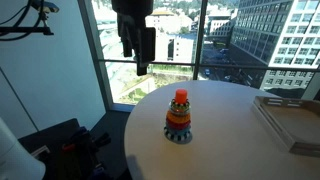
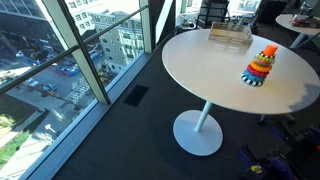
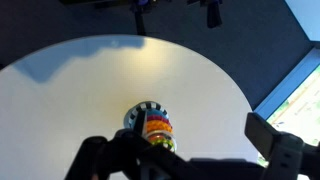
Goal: Remove the striped ring from the orange rod and put it on the table
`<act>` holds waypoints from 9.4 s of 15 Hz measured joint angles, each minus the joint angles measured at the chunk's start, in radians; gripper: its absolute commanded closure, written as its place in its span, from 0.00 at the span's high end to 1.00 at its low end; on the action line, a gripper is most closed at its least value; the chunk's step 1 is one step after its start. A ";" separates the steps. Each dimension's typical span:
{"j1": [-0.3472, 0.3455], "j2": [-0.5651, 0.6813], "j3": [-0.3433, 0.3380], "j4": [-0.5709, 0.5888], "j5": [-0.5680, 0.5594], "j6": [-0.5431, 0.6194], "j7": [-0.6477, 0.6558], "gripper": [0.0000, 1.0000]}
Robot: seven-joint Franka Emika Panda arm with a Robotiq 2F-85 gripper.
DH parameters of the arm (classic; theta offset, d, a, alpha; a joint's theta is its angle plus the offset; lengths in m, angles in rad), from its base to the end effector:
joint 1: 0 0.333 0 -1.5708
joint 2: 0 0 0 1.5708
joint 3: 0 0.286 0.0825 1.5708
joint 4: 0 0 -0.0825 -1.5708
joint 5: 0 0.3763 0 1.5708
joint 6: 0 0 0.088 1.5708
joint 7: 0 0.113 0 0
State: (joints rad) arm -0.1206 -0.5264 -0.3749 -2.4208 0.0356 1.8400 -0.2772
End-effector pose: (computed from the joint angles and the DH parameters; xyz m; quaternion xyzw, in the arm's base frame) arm 0.3489 -0.1886 0.4492 -0.9893 0.0865 0.0013 0.1173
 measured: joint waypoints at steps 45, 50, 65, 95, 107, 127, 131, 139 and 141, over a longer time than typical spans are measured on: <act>-0.015 0.437 0.163 0.142 -0.141 0.302 0.251 1.00; -0.015 0.442 0.164 0.142 -0.142 0.302 0.251 1.00; -0.014 0.542 0.190 0.142 -0.106 0.423 0.272 1.00; -0.014 0.614 0.197 0.146 -0.019 0.554 0.268 0.70; -0.019 0.599 0.198 0.157 -0.019 0.559 0.268 0.41; -0.113 0.536 0.125 0.200 0.007 0.489 0.268 0.41; -0.134 0.575 0.104 0.202 0.006 0.452 0.268 0.41; -0.146 0.700 0.092 0.209 -0.040 0.422 0.263 0.41; -0.146 0.741 0.092 0.218 -0.062 0.423 0.271 0.41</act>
State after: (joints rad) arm -0.2668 0.2147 -0.2825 -2.2032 -0.0268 2.2628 -0.0060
